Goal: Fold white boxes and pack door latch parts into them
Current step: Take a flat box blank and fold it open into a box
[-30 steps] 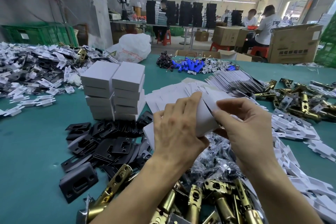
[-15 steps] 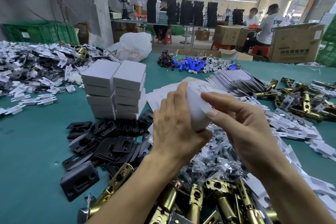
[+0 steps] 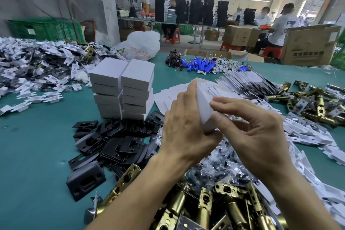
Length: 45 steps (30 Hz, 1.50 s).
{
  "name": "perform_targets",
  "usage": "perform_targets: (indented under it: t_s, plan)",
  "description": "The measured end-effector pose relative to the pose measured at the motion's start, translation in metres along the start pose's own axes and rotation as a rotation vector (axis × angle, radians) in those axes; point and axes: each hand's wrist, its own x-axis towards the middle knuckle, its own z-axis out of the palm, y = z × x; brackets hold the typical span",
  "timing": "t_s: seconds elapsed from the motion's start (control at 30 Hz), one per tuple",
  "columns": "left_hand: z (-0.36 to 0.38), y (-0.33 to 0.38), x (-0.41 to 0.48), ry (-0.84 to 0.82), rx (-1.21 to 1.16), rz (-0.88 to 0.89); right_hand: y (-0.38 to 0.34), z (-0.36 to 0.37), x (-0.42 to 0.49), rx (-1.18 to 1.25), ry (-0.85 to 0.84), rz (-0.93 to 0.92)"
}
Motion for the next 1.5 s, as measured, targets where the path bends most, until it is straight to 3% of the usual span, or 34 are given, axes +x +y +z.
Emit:
perform_targets:
  t_s: [0.07,0.37,0.6,0.77,0.83,0.93,1.03,1.07,1.13,1.23,1.37,1.5]
  plan:
    - [0.001,0.0,0.001,0.029,0.055,0.02,0.0,0.0,0.0,-0.06,-0.025,-0.014]
    - [-0.002,-0.002,0.004,0.061,0.175,0.135,-0.005,-0.003,0.002,0.23,-0.042,0.236]
    - [0.004,-0.004,0.001,0.04,0.205,0.199,0.001,-0.002,0.001,0.153,-0.136,0.305]
    - [-0.004,-0.005,0.007,-0.062,0.027,0.187,0.017,-0.003,0.001,0.03,0.071,0.307]
    - [-0.008,0.0,0.009,-0.026,-0.027,0.157,0.022,-0.009,0.003,0.022,0.193,0.311]
    - [-0.019,0.007,0.015,0.056,-0.329,-0.135,0.02,-0.01,0.005,0.078,0.331,0.192]
    - [-0.027,0.003,0.026,-0.312,-0.869,-0.698,0.015,-0.001,0.005,0.176,0.276,-0.009]
    - [-0.029,-0.001,0.027,-0.441,-1.036,-0.789,0.014,0.002,0.004,0.184,0.212,-0.054]
    - [-0.031,-0.006,0.026,-0.574,-1.322,-0.802,0.016,0.007,0.0,0.137,0.086,-0.099]
    - [-0.032,-0.008,0.027,-0.448,-1.466,-0.821,0.021,0.009,-0.004,-0.023,-0.063,-0.096]
    - [-0.029,-0.014,0.031,-0.101,-1.25,-0.937,0.026,0.008,-0.007,-0.346,-0.291,0.06]
    - [-0.028,-0.019,0.033,0.192,-1.138,-0.775,0.012,0.009,-0.007,-0.347,-0.558,0.124]
